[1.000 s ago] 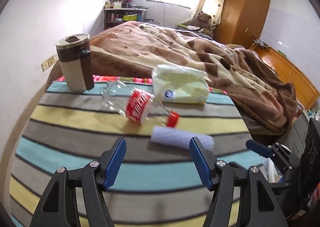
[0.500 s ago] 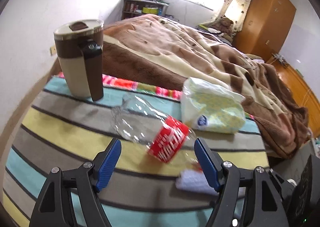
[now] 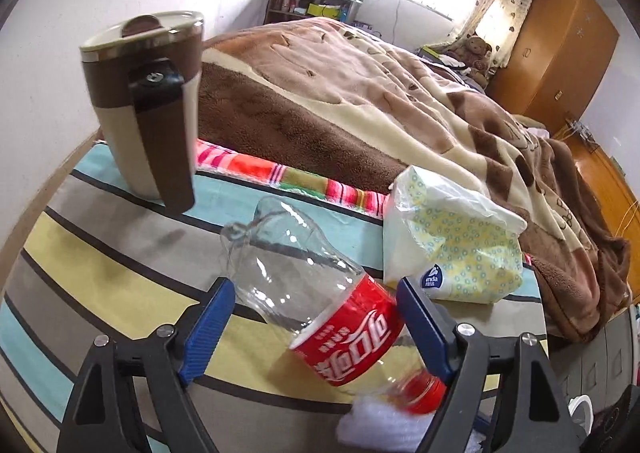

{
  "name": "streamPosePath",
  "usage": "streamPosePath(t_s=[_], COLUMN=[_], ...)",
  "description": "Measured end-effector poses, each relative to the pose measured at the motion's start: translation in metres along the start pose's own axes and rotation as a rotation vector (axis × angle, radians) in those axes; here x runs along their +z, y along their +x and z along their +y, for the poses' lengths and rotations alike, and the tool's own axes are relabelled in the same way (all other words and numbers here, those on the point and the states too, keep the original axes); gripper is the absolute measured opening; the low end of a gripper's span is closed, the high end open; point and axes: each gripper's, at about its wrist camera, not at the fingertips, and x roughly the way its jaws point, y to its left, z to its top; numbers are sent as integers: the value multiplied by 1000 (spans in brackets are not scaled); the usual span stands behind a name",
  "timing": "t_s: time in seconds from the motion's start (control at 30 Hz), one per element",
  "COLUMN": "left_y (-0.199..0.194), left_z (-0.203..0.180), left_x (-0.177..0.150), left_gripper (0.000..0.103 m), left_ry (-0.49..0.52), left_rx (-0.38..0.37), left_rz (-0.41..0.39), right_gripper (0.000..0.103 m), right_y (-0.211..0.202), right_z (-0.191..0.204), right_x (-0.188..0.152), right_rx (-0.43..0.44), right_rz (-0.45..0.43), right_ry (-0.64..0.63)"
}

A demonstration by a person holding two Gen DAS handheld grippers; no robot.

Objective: Collect trash
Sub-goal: 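Grasp the clear Coca-Cola bottle with the left tool while the right tool grasps the foam sleeve, then carry the bottle and white foam sleeve over the bin with both tools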

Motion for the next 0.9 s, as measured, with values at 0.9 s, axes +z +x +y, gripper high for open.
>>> streamPosePath(t_s=[0.9], left_y=[16], left_z=[-21], left_x=[-35], left_gripper=[63], left_ry=[91], left_rx=[-4], left_rz=[101], right_gripper=[31], right_y=[-31], right_z=[-44], right_x=[-27], right_rx=[-165], right_rz=[-19], right_ry=[294])
